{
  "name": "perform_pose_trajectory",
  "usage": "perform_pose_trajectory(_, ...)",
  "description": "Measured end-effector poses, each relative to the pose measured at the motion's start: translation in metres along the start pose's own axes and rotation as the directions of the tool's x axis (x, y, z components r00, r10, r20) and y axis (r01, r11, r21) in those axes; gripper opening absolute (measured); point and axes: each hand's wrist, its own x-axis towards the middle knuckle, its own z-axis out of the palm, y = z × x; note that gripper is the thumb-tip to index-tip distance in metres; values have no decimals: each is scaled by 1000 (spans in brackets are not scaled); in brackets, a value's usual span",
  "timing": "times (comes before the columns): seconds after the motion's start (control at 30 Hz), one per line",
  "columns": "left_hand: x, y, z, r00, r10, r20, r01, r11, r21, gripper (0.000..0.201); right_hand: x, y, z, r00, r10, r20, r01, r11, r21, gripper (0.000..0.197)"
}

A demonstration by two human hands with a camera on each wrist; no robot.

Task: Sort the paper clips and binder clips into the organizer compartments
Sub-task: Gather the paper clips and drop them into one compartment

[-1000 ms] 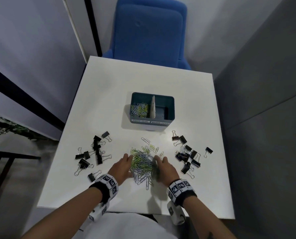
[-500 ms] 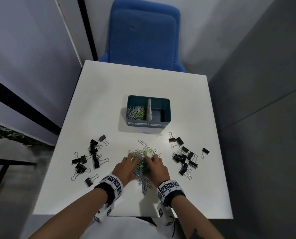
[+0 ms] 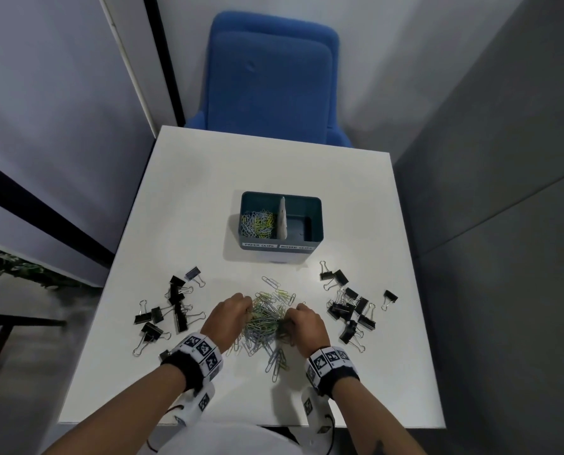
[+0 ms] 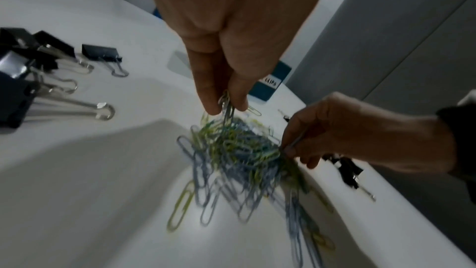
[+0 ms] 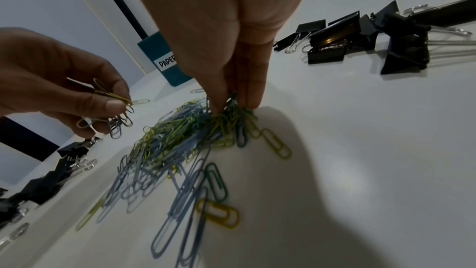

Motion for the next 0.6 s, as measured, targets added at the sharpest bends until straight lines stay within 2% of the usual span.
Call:
perform_pose_trajectory(0.23, 13, 32, -71, 980, 107, -166, -129, 983, -128, 5, -2, 7, -17, 1000, -4, -15, 6, 984, 176, 3)
perform_pose_trajectory(0.37, 44, 54, -118, 944, 130, -304, -185, 969, -161, 5, -5, 3, -38, 998, -35, -55, 46, 974, 221, 10)
perform_pose_trajectory(0.5, 92, 63, -144, 917, 71, -393, -147, 975, -167, 4, -1, -12, -66, 991, -74, -109, 100, 962, 253, 6)
perform_pose_trajectory(0.53, 103, 62, -145, 919, 50, -392, -127, 977, -173, 4, 1, -17, -76, 989, -80, -128, 112, 959, 260, 4)
perform_pose_trajectory(0.6, 117, 58, -143, 944, 23, -330, -78, 985, -154, 18, 7, -29, -94, 981, -93, -172, 139, 951, 276, 3)
